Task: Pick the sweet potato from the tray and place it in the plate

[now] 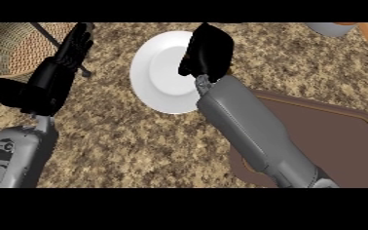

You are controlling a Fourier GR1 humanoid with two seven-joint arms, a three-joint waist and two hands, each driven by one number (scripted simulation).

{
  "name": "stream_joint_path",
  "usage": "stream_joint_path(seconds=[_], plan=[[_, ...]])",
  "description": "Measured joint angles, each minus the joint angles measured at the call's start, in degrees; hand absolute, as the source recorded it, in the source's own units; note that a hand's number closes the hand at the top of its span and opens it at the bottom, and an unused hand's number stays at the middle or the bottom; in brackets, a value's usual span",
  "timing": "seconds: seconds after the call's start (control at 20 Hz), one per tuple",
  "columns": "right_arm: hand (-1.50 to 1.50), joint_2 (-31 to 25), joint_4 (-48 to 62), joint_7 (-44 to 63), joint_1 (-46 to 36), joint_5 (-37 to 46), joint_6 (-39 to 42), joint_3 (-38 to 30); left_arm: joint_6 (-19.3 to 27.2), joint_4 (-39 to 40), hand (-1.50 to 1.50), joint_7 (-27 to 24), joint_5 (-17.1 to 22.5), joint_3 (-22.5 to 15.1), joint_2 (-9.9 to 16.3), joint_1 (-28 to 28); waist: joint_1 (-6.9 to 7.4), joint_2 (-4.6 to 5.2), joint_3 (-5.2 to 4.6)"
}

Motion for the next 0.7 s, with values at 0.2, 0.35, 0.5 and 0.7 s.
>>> stream_joint_path(seconds=[0.2,0.35,0.5,0.7], plan=[[1.5,0.04,9.57,-2.13,-2.97,-4.64,-4.8,-0.24,-0.36,0.29,0.0,-0.18,-0.35,-0.47,-0.52,-0.89,0.97,0.31,0.01],[-1.5,0.05,14.21,-2.78,-3.95,-7.39,-9.7,-1.76,-0.49,0.22,0.0,-0.32,-0.67,-1.19,-1.13,-1.17,1.92,0.63,0.02],[-1.5,0.13,18.37,-3.84,-5.38,-11.08,-13.37,-2.97,-0.56,0.59,0.0,-0.54,-0.98,-1.21,-1.22,-1.39,2.51,0.86,0.05],[-1.5,0.17,21.31,-7.82,-6.52,-16.19,-19.0,-4.02,-1.13,0.54,0.0,-0.31,-0.67,-1.47,-1.65,-1.9,3.18,1.04,0.08]])
